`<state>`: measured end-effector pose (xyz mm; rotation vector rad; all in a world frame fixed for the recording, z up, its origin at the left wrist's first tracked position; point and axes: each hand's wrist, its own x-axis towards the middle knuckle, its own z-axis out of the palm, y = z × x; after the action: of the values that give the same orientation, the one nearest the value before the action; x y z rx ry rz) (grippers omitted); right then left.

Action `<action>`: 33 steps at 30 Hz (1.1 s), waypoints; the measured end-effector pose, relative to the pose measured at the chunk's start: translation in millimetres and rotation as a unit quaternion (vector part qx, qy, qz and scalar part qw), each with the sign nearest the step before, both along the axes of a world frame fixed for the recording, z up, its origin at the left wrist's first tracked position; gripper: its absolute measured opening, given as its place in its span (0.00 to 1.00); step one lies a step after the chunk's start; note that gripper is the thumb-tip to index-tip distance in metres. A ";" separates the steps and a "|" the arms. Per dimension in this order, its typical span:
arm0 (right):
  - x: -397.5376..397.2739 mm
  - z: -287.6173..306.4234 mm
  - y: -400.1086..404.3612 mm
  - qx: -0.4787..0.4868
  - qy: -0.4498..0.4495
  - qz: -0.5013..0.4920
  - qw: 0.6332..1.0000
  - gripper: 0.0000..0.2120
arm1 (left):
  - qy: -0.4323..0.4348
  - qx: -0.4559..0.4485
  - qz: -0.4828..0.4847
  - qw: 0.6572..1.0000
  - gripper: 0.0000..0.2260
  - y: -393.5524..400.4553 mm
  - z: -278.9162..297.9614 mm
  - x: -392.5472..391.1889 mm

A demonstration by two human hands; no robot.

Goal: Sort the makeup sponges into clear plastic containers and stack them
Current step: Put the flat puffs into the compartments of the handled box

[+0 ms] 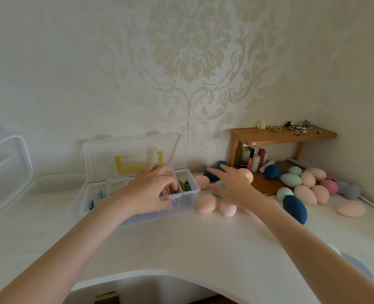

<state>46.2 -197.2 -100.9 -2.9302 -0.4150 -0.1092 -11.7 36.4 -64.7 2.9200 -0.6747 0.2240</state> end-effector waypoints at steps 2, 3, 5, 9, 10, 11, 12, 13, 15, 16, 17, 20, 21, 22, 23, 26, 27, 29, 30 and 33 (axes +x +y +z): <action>-5.4 -6.4 13.5 -0.069 0.007 0.046 0.997 0.24 | -0.079 -0.020 -0.037 0.996 0.17 -11.7 -2.8 -6.8; -9.7 -5.8 15.3 -0.067 -0.015 0.052 0.996 0.23 | -0.114 -0.043 -0.071 0.990 0.19 -20.1 -4.9 -11.5; -21.9 5.4 4.6 -0.021 -0.082 0.048 0.995 0.21 | -0.153 -0.078 -0.142 0.975 0.19 -43.2 -9.7 -20.6; -50.5 25.8 -45.9 0.078 -0.185 0.022 0.979 0.23 | -0.077 -0.083 -0.219 0.969 0.25 -100.8 -20.9 -42.3; -56.5 22.5 -58.8 0.085 -0.200 0.000 0.976 0.20 | -0.055 -0.078 -0.225 0.970 0.26 -113.7 -23.7 -47.2; -62.6 17.4 -69.0 0.092 -0.215 -0.025 0.972 0.18 | -0.037 -0.071 -0.233 0.969 0.27 -126.4 -26.2 -52.5; -68.4 8.9 -79.5 0.095 -0.230 -0.047 0.967 0.19 | -0.019 -0.068 -0.244 0.967 0.26 -139.7 -28.8 -59.4; -74.4 2.2 -88.1 0.105 -0.246 -0.066 0.961 0.21 | -0.005 -0.068 -0.256 0.964 0.25 -151.7 -32.5 -64.7; -85.6 -4.6 -105.5 0.125 -0.252 -0.103 0.954 0.22 | 0.018 -0.074 -0.273 0.959 0.25 -173.9 -41.5 -73.2; -92.3 -6.1 -113.0 0.121 -0.248 -0.122 0.954 0.21 | 0.032 -0.082 -0.279 0.956 0.25 -184.6 -46.1 -76.6; -95.0 -9.8 -120.5 0.109 -0.240 -0.141 0.954 0.20 | 0.044 -0.097 -0.283 0.953 0.25 -194.1 -50.3 -78.1; -102.6 -13.9 -133.9 0.083 -0.189 -0.165 0.964 0.16 | 0.055 -0.114 -0.291 0.948 0.21 -216.9 -57.7 -83.4; -107.6 -13.8 -137.0 0.076 -0.174 -0.167 0.967 0.16 | 0.048 -0.121 -0.288 0.949 0.19 -221.6 -59.3 -84.0; -112.2 -14.4 -141.4 0.064 -0.164 -0.168 0.970 0.16 | 0.041 -0.129 -0.277 0.951 0.17 -223.8 -59.8 -83.4; -117.1 -12.8 -145.5 0.054 -0.156 -0.170 0.972 0.14 | 0.037 -0.135 -0.260 0.955 0.17 -223.5 -59.6 -80.6; -133.0 2.0 -152.5 0.027 -0.029 -0.217 0.975 0.18 | 0.018 -0.116 -0.205 0.972 0.17 -216.6 -56.5 -64.6; -135.0 5.0 -152.0 -0.016 0.045 -0.235 0.971 0.22 | 0.008 -0.101 -0.188 0.977 0.17 -213.8 -56.1 -59.7; -139.3 8.5 -148.5 -0.067 0.148 -0.244 0.956 0.25 | -0.021 -0.064 -0.167 0.984 0.18 -213.8 -56.3 -55.1; -139.8 9.8 -145.1 -0.057 0.169 -0.227 0.957 0.24 | -0.037 -0.051 -0.164 0.984 0.19 -214.8 -56.0 -54.7; -135.0 14.0 -133.1 -0.009 0.161 -0.180 0.970 0.17 | -0.071 -0.035 -0.172 0.982 0.19 -214.3 -55.6 -50.0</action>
<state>-88.8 -330.3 -86.9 -2.9308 0.1657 0.3206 -61.8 -177.9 -120.3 2.6804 -1.1513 0.4093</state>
